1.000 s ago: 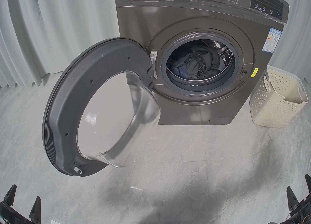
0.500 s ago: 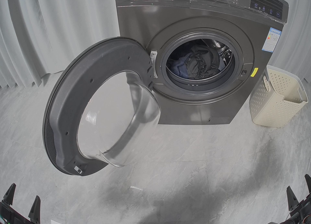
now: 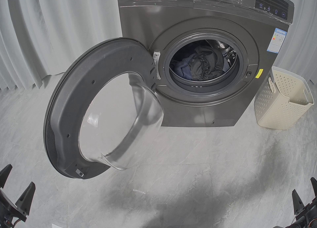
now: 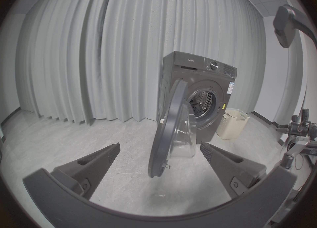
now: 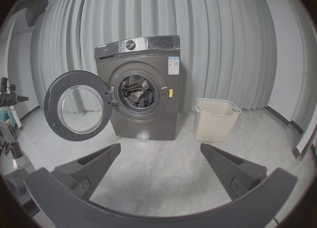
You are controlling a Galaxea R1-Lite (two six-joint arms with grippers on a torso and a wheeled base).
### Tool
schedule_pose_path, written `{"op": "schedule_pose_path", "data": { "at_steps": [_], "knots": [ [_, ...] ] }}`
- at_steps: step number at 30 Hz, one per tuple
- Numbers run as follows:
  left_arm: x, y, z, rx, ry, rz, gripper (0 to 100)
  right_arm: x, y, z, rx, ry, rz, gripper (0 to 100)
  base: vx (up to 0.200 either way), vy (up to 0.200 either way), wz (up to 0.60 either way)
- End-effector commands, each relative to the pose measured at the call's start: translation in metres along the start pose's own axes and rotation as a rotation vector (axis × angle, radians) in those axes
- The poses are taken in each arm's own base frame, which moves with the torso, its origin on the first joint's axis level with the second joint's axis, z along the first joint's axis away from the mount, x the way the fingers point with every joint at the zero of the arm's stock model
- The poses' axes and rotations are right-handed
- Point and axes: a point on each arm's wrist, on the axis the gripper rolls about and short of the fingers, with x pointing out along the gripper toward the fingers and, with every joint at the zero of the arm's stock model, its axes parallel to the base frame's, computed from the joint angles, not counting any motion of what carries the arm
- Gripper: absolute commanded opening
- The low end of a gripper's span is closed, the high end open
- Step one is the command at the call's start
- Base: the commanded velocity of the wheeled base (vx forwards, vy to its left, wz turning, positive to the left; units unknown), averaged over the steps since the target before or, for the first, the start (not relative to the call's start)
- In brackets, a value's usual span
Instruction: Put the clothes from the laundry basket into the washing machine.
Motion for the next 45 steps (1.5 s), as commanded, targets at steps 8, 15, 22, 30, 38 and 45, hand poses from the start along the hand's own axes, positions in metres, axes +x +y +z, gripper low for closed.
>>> {"op": "schedule_pose_path", "data": {
  "at_steps": [8,15,22,30,38,45],
  "knots": [
    [0.131,0.011,0.024,-0.060,0.232,-0.199,100,0.001,0.000,-0.005,0.001,0.017,0.002,100,0.000,0.000,0.00],
    [0.151,0.007,0.021,-0.057,0.227,-0.240,100,0.001,0.000,-0.005,0.001,0.017,0.002,100,0.000,0.000,0.00],
    [0.151,-0.011,0.019,-0.074,0.242,-0.359,100,0.001,0.000,-0.005,0.001,0.016,0.003,100,0.000,0.000,0.00],
    [0.120,-0.042,0.035,-0.149,0.171,-0.614,100,0.001,0.000,-0.005,0.001,0.016,0.003,100,0.000,0.000,0.00],
    [0.118,-0.044,0.033,-0.149,0.178,-0.592,100,0.001,0.000,-0.005,0.001,0.016,0.003,100,0.000,0.000,0.00],
    [0.121,-0.034,0.040,-0.149,0.127,-0.471,100,0.001,0.000,-0.005,0.001,0.016,0.003,100,0.000,0.000,0.00]
  ]
}}
